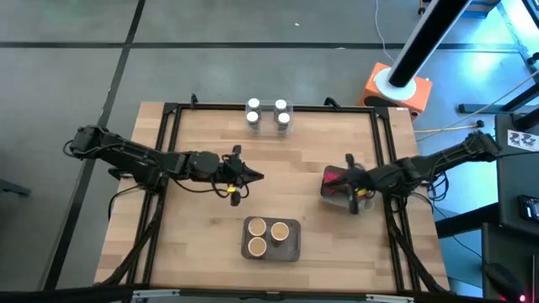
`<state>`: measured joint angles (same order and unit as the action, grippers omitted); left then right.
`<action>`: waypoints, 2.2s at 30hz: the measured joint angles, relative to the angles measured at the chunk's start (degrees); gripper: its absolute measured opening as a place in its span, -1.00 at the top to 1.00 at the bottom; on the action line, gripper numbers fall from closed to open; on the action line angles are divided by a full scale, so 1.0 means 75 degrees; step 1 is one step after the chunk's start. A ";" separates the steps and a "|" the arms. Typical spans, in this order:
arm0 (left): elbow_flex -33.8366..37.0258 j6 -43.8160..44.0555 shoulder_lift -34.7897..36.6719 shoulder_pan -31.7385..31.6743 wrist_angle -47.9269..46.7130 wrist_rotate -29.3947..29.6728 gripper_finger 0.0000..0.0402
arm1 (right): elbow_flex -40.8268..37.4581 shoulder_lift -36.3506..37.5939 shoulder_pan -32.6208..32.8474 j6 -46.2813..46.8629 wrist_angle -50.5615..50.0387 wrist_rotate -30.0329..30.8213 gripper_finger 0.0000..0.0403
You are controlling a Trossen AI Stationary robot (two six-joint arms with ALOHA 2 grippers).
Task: Sort spices by type
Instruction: Return to Home Position
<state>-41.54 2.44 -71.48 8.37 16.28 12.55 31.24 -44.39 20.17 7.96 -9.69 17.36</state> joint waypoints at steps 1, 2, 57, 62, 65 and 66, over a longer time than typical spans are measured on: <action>0.0000 -0.0018 0.0000 -0.0098 0.0002 -0.0060 0.97 | -0.0179 0.0323 -0.0091 -0.0038 -0.0017 0.0000 0.95; 0.0000 -0.0034 0.0000 -0.0172 -0.0011 -0.0142 0.98 | -0.0336 0.0619 -0.0176 -0.0072 -0.0007 -0.0003 0.97; 0.5010 0.0404 0.7384 -0.2813 -0.1153 -0.0955 0.99 | -0.3861 0.5834 -0.0644 -0.0506 0.1246 -0.0005 0.89; 0.5329 0.0636 0.8223 -0.2811 -0.1785 -0.0713 0.99 | -0.3864 0.5833 -0.0645 -0.0503 0.1258 -0.0005 0.89; 0.5458 0.0613 0.8606 -0.2811 -0.1910 -0.0655 0.99 | -0.3867 0.5833 -0.0645 -0.0503 0.1264 -0.0005 0.89; 0.5461 0.0563 0.8655 -0.2792 -0.1843 -0.0655 0.99 | -0.3867 0.5833 -0.0642 -0.0503 0.1267 -0.0005 0.89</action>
<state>-0.58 6.66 -6.57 -12.57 2.46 7.64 2.24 -0.64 15.35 4.19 -0.19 17.32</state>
